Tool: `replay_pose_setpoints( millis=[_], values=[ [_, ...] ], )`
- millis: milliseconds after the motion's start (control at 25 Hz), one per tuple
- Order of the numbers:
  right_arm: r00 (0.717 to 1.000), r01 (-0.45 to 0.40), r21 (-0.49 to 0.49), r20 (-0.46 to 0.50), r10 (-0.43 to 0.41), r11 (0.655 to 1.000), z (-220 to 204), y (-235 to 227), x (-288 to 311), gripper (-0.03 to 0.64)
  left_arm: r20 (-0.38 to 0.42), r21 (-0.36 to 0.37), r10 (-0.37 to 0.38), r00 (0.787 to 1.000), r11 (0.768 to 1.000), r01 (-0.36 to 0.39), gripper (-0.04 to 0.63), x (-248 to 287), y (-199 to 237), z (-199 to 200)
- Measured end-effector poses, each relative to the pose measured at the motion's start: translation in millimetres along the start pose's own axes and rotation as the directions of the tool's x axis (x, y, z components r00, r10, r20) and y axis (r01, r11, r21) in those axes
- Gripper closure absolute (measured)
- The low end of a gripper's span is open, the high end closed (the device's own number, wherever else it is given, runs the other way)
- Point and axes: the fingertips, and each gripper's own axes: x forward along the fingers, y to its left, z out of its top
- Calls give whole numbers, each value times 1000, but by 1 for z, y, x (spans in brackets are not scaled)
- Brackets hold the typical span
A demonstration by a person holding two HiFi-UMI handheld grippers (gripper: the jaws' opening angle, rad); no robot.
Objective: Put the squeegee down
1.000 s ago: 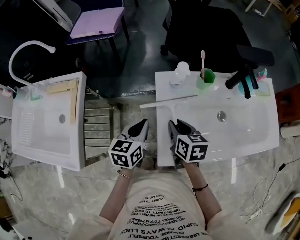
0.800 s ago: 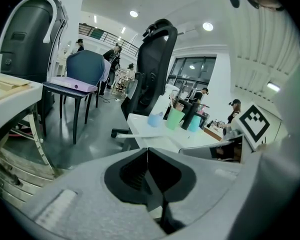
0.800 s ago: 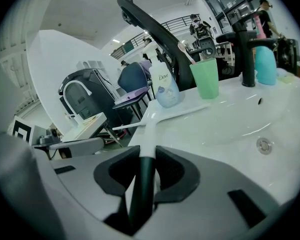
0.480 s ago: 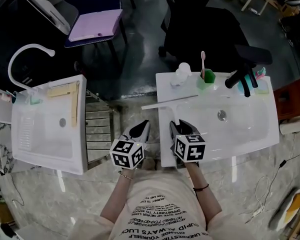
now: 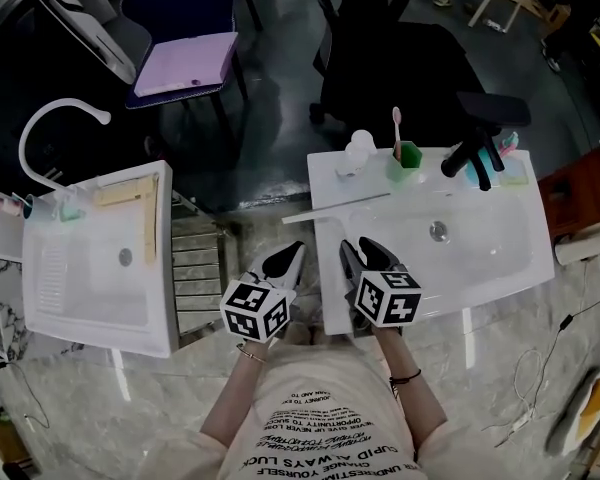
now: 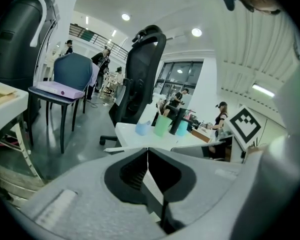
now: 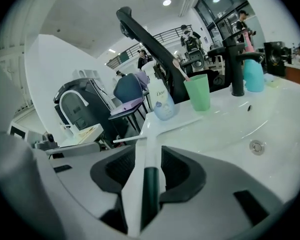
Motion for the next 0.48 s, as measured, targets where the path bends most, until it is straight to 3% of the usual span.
replay_pose_setpoints(
  millis=[200, 480],
  values=[
    [998, -10, 0, 67, 10, 1000, 17, 1, -12, 467, 35, 64, -46, 998, 997, 44, 572, -4, -10, 21],
    [985, -58, -73, 160, 69, 996, 47, 15, -33, 541, 93, 140, -81, 992, 988, 67, 572, -17, -22, 47]
  ],
)
